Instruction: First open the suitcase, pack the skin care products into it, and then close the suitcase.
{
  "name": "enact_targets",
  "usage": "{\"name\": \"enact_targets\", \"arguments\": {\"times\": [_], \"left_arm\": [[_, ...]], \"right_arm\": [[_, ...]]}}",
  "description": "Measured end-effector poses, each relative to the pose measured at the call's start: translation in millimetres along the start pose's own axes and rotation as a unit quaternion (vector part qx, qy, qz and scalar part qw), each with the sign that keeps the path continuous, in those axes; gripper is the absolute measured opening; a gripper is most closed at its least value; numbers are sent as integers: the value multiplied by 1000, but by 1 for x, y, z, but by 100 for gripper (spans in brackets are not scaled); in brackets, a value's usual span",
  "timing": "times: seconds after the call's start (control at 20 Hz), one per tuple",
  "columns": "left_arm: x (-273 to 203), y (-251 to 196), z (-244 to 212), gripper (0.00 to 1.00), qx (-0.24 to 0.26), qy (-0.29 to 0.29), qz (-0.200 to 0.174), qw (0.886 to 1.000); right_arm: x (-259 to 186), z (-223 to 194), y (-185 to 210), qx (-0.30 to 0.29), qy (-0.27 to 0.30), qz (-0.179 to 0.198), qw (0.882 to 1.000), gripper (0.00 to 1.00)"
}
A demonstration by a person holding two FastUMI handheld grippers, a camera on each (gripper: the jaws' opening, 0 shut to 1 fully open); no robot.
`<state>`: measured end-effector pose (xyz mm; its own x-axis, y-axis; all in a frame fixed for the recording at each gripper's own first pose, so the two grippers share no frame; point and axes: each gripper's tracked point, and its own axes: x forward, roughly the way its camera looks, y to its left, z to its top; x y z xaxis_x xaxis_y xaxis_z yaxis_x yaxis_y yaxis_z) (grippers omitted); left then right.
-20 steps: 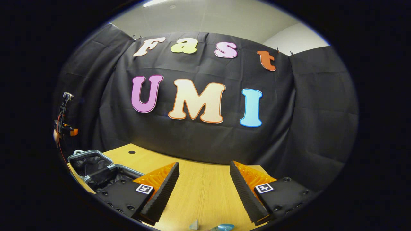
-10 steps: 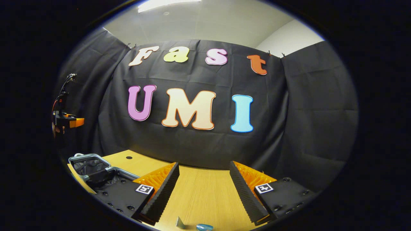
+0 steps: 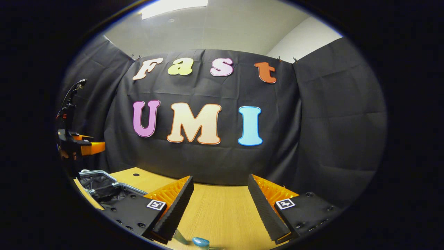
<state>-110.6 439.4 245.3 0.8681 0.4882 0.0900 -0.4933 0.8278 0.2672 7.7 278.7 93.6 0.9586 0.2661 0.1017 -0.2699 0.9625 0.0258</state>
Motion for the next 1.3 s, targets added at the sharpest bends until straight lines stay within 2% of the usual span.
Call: {"name": "enact_targets", "arguments": {"times": [0.15,0.2,0.25,0.4,0.75,1.05,1.3], "left_arm": [[-10,-55,-20,95,-9,28,-36,999],[-15,-74,-27,100,-14,35,-49,998],[-18,-91,-34,95,-17,42,-60,997],[-30,-138,-56,96,-19,67,-93,993],[-53,-230,-116,96,-25,136,-164,977],[-65,-277,-159,96,-24,181,-205,962],[-68,-292,-201,92,-21,225,-213,950]], "right_arm": [[-7,-5,-11,2,5,4,1000,98],[-9,-7,-15,3,7,6,1000,98],[-11,-9,-19,3,9,8,1000,98],[-19,-16,-29,5,16,15,1000,99],[-37,-36,-56,1,41,24,999,99],[-49,-54,-69,3,65,25,998,99],[-47,-66,-72,5,82,27,996,99]]}}
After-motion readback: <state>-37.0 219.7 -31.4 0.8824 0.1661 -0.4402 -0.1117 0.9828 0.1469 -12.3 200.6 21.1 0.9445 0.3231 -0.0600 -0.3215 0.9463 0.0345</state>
